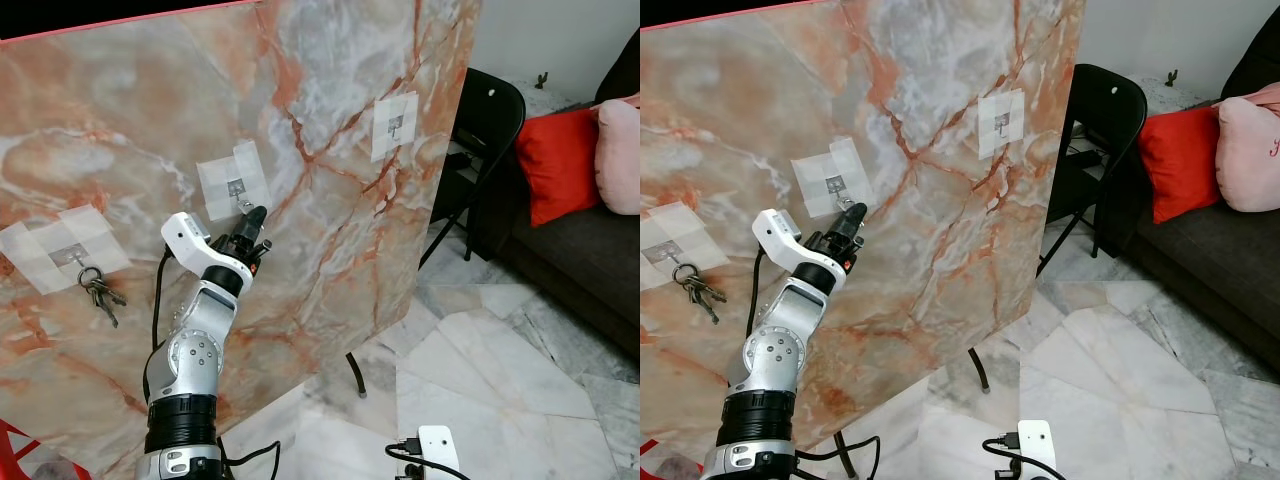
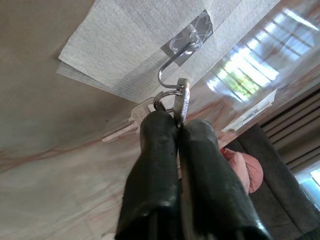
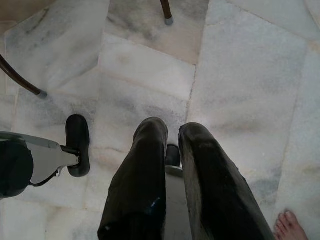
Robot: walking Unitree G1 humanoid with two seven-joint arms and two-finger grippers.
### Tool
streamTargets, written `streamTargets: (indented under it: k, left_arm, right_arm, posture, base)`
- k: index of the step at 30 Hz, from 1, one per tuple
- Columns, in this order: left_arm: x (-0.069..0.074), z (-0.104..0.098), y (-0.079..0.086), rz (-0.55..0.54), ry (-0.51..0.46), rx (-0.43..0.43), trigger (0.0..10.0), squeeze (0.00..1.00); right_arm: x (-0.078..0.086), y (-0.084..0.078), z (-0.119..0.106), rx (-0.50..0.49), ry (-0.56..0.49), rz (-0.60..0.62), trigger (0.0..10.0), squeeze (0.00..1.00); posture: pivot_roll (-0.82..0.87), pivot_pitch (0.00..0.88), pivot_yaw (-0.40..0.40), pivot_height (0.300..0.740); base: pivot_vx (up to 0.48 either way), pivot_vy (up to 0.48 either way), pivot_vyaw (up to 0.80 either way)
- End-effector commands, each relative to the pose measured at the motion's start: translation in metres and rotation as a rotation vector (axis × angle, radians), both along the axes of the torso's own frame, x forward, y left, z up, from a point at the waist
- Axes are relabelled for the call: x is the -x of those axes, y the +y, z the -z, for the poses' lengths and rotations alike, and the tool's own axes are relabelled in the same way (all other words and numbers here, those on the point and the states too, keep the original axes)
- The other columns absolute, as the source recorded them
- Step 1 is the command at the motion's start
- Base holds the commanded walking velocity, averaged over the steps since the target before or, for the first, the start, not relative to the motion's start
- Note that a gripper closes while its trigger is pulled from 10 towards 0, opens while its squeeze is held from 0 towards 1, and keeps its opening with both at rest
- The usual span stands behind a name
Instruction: Hang keys on a hook
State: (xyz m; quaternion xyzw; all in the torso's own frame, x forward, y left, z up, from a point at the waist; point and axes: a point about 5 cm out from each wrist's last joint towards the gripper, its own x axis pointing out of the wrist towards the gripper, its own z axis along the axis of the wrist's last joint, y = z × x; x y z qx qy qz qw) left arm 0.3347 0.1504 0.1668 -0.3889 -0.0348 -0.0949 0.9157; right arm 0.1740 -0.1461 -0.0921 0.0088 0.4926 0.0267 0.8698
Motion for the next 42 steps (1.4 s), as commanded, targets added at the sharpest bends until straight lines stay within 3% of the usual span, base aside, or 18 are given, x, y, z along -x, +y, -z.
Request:
streamTargets:
  k: [1, 10, 11, 13, 14, 15, 16, 17, 22, 27, 28, 34, 36, 39, 42]
  left_arm:
    - [-0.001, 0.008, -0.005, 0.021, 0.048, -0.010, 10.0, 1.00]
    - [-0.001, 0.010, -0.005, 0.007, 0.053, -0.026, 10.0, 0.99]
    - [-0.001, 0.010, -0.004, 0.004, 0.055, -0.028, 10.0, 0.88]
    - [-0.002, 0.011, -0.004, -0.001, 0.057, -0.031, 10.0, 0.84]
    - [-0.001, 0.011, -0.003, -0.002, 0.057, -0.033, 10.0, 0.72]
    - [-0.001, 0.011, -0.003, -0.002, 0.057, -0.036, 10.0, 0.22]
    - [-0.001, 0.011, -0.003, -0.002, 0.056, -0.038, 10.0, 0.22]
    - [-0.001, 0.011, -0.003, -0.002, 0.055, -0.046, 10.0, 0.00]
    - [0.000, 0.014, -0.002, -0.001, 0.061, -0.071, 10.0, 0.00]
    - [0.009, 0.023, -0.002, 0.037, 0.059, -0.164, 10.0, 0.00]
    - [0.015, 0.028, 0.001, 0.056, 0.059, -0.222, 10.0, 0.00]
    - [0.034, 0.040, 0.007, 0.099, 0.070, -0.286, 10.0, 0.00]
    - [0.049, 0.052, 0.012, 0.141, 0.099, -0.395, 10.0, 0.00]
    - [0.062, 0.066, 0.017, 0.175, 0.142, -0.486, 10.0, 0.00]
    - [0.065, 0.072, 0.019, 0.182, 0.161, -0.522, 10.0, 0.00]
  right_arm:
    - [0.001, 0.001, 0.001, -0.001, 0.009, 0.003, 10.0, 0.00]
    - [0.001, 0.001, 0.001, -0.001, 0.010, 0.005, 10.0, 0.00]
    - [0.001, 0.001, 0.001, -0.001, 0.009, 0.005, 10.0, 0.00]
    - [0.001, 0.001, 0.001, -0.002, 0.009, 0.006, 10.0, 0.00]
    - [0.001, 0.001, 0.001, -0.002, 0.009, 0.006, 10.0, 0.00]
    - [0.001, 0.001, 0.001, -0.002, 0.009, 0.006, 10.0, 0.00]
    - [0.001, 0.001, 0.001, -0.002, 0.009, 0.006, 10.0, 0.00]
    - [0.001, 0.001, 0.001, -0.002, 0.009, 0.007, 10.0, 0.00]
    - [0.001, 0.001, 0.001, -0.002, 0.010, 0.006, 10.0, 0.00]
    - [0.001, 0.001, 0.001, -0.001, 0.011, 0.005, 10.0, 0.00]
    - [0.002, 0.001, 0.001, -0.001, 0.011, 0.005, 10.0, 0.00]
    - [0.002, 0.001, 0.001, 0.000, 0.012, 0.005, 10.0, 0.00]
    - [0.002, 0.000, 0.001, 0.000, 0.013, 0.005, 10.0, 0.00]
    - [0.003, 0.000, 0.001, 0.001, 0.015, 0.004, 10.0, 0.00]
    - [0.003, 0.000, 0.002, 0.001, 0.015, 0.004, 10.0, 0.00]
  posture:
    - [0.00, 0.000, -0.018, 0.740]
    - [0.00, 0.000, -0.016, 0.740]
    - [0.00, 0.000, -0.016, 0.740]
    - [0.00, 0.000, -0.016, 0.740]
    - [0.00, 0.000, -0.016, 0.740]
    - [0.00, 0.000, -0.016, 0.740]
    - [0.00, 0.000, -0.016, 0.740]
    - [0.00, 0.000, -0.016, 0.740]
    - [0.00, 0.000, -0.016, 0.740]
    - [0.00, 0.000, -0.015, 0.740]
    - [0.00, 0.000, -0.014, 0.740]
    - [0.00, 0.000, -0.012, 0.740]
    - [0.01, 0.000, -0.012, 0.740]
    - [0.01, 0.000, -0.009, 0.740]
    - [0.01, 0.000, -0.009, 0.740]
  base:
    - [0.000, 0.000, 0.00]
    - [0.000, 0.000, 0.00]
    - [0.000, 0.000, 0.00]
    - [0.000, 0.000, 0.00]
    - [0.000, 0.000, 0.00]
    - [0.000, 0.000, 0.00]
    - [0.000, 0.000, 0.00]
    - [0.000, 0.000, 0.00]
    - [0.000, 0.000, 0.00]
    - [0.000, 0.000, 0.00]
    - [0.000, 0.000, 0.00]
    - [0.000, 0.000, 0.00]
    - [0.000, 0.000, 0.00]
    - [0.000, 0.000, 0.00]
    - [0.000, 0.000, 0.00]
